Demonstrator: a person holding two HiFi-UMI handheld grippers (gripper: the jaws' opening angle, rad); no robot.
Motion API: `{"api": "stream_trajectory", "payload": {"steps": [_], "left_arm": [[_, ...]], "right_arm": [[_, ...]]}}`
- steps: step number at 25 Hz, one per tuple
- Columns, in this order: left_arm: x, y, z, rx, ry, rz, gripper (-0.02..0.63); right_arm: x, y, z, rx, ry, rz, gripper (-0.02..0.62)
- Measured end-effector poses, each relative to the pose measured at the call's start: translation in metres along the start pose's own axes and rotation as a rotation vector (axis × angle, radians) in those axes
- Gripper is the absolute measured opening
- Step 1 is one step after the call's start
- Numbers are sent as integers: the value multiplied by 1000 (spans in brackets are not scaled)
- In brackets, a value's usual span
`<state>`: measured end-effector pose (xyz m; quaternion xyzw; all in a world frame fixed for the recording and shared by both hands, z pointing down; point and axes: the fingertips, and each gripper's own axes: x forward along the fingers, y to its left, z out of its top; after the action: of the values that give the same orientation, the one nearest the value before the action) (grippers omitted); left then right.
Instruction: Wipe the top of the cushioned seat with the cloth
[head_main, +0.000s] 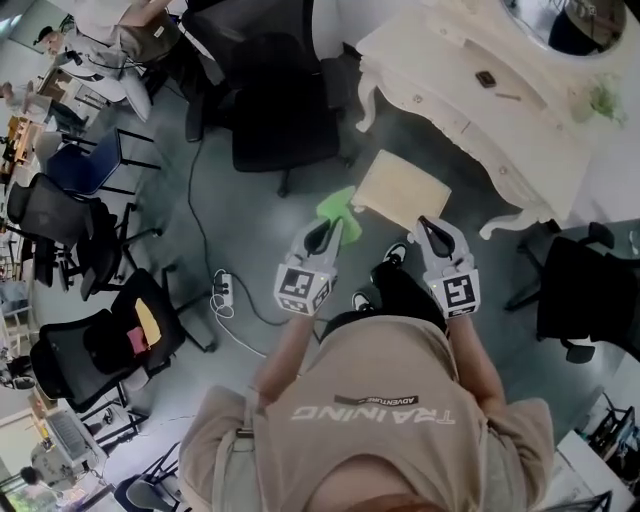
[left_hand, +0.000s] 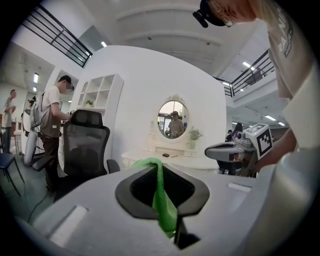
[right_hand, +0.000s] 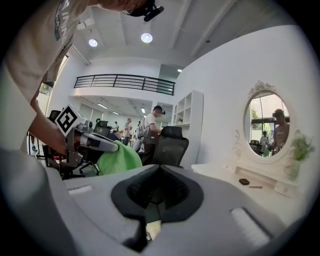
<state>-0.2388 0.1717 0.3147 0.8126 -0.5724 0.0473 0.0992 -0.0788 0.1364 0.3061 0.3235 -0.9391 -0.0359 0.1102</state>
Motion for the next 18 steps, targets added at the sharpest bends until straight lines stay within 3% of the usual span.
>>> {"api": "stream_trajectory", "payload": {"steps": [5, 12, 18], "left_arm": [[51, 22, 13, 5, 29, 12, 25], [139, 46, 52, 57, 41, 9, 25], [208, 46, 61, 54, 67, -34, 25]], "right_arm": [[48, -50, -9, 64, 3, -2, 5], [114, -129, 10, 64, -56, 28, 3], [134, -178, -11, 106, -22, 3, 5]]}}
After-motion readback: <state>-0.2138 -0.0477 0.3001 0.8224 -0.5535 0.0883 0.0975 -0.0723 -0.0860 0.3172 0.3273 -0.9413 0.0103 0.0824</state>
